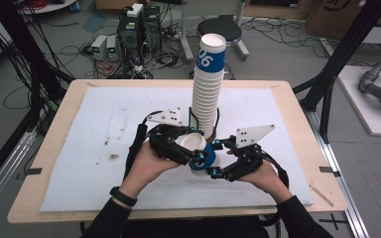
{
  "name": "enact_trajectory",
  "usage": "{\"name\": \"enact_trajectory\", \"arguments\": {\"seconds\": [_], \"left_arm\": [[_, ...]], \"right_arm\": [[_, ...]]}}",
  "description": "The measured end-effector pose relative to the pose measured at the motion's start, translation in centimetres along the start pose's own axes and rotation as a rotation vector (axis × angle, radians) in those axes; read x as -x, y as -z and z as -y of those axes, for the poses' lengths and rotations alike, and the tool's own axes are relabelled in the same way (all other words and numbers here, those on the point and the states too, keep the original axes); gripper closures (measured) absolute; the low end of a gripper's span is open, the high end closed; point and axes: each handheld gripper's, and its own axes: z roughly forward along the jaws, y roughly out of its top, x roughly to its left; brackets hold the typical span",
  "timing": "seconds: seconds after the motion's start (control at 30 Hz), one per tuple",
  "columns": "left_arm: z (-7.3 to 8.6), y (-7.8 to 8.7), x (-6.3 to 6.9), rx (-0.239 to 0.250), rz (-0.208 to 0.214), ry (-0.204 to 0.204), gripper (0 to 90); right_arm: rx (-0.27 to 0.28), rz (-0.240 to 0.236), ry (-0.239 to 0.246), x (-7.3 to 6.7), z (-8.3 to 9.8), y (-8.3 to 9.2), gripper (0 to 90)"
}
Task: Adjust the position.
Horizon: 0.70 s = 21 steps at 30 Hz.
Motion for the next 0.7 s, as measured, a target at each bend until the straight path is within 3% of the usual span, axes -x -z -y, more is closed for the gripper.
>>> {"name": "enact_trajectory", "arguments": {"seconds": [0.33, 0.7], "left_arm": [[-0.2, 0.3, 0.0, 0.047, 0.011, -0.001, 29.6], [-0.1, 1.3, -0.2, 0.189, 0.021, -0.002, 29.9]], "right_arm": [[0.053, -0.007, -0.011, 0.2, -0.1, 0.5, 21.3], [0.127, -0.015, -0.079, 0.4, -0.1, 1.4, 18.8]]}}
